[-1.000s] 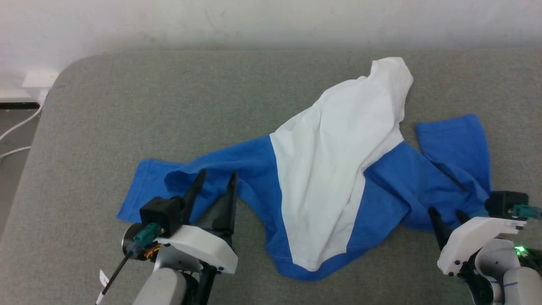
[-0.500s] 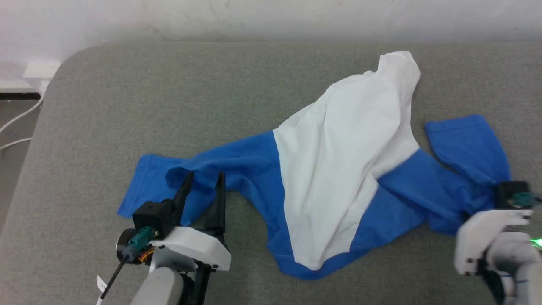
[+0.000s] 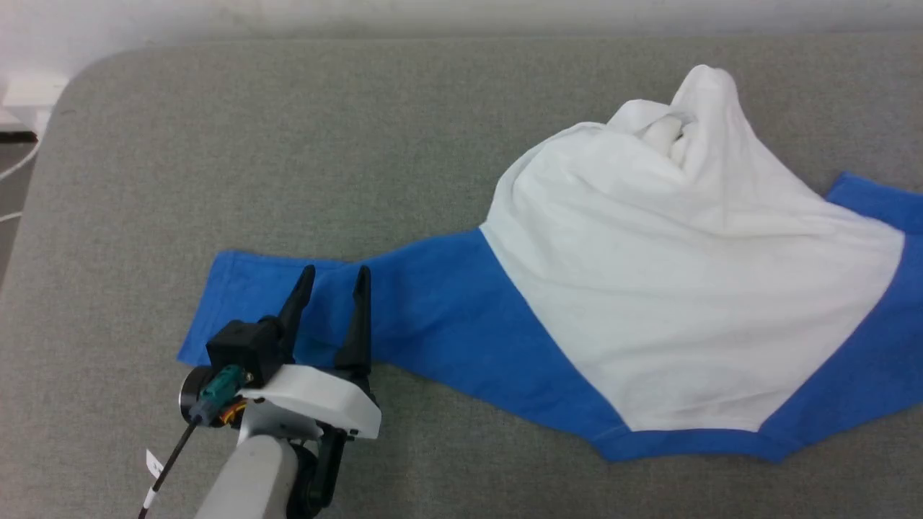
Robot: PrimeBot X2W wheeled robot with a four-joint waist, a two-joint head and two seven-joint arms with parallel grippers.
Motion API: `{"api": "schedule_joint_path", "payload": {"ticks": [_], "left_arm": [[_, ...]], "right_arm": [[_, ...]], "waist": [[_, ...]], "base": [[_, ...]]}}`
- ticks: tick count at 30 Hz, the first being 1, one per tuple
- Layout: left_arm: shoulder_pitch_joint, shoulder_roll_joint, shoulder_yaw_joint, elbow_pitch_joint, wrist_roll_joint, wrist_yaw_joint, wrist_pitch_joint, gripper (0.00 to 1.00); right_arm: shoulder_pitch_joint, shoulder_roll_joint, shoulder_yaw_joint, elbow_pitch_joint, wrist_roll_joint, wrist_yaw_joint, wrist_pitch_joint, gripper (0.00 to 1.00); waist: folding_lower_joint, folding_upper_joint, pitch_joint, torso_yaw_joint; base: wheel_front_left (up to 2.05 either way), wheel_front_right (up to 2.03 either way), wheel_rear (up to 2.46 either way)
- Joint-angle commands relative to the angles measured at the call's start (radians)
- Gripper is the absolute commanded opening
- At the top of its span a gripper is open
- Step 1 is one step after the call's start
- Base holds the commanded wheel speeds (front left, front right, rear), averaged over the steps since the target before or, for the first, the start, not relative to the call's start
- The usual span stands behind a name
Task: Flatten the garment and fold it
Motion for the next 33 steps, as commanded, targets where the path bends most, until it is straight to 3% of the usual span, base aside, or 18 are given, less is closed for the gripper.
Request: {"api": "schedule_joint_path", "payload": {"ticks": [1,6,7,8,15,22,28,33], "left_arm": [[-0.02,0.008,0.0,-0.008,0.001,0.006,0.004,1.0],[-0.027,0.01,-0.009,-0.018,0.002,0.006,0.008,1.0],[-0.026,0.01,-0.01,-0.018,0.002,0.006,0.009,1.0],[-0.024,0.01,-0.013,-0.016,0.001,0.005,0.009,1.0],[0.002,0.012,-0.036,-0.006,-0.003,-0.007,0.018,1.0],[0.052,0.04,-0.112,-0.023,0.007,-0.049,0.1,1.0],[0.061,0.079,-0.248,-0.038,0.053,-0.131,0.242,1.0],[0.032,0.092,-0.336,-0.013,0.085,-0.169,0.344,1.0]], "right_arm": [[-0.038,-0.005,-0.015,0.033,-0.015,-0.002,-0.027,0.0],[-0.118,0.013,-0.044,0.158,-0.027,-0.002,-0.097,0.01],[-0.124,0.02,-0.045,0.174,-0.027,-0.002,-0.108,0.33],[-0.126,0.027,-0.049,0.186,-0.025,-0.002,-0.118,0.98],[-0.072,0.088,-0.064,0.154,0.005,-0.002,-0.255,1.0],[0.113,0.219,0.073,-0.054,0.1,-0.002,-0.412,1.0],[0.278,0.266,0.221,-0.244,0.172,-0.002,-0.386,1.0],[0.329,0.268,0.307,-0.292,0.255,-0.002,-0.362,1.0]], "waist": [[-0.0001,0.0,0.027,0.003],[-0.0001,0.0,0.04,0.012],[-0.0001,0.0,0.038,0.014],[-0.0001,0.0,0.032,0.015],[-0.0001,0.0,-0.036,0.022],[-0.0001,0.0,-0.131,0.008],[-0.0001,0.0,-0.17,-0.018],[-0.0001,0.0,-0.161,-0.047]], "base": [[0.0,0.0,0.0],[0.0,0.0,0.0],[0.0,0.0,0.0],[0.0,0.0,0.0],[0.0,0.0,0.0],[0.0,0.0,0.0],[0.0,0.0,0.0],[0.0,0.0,0.0]]}}
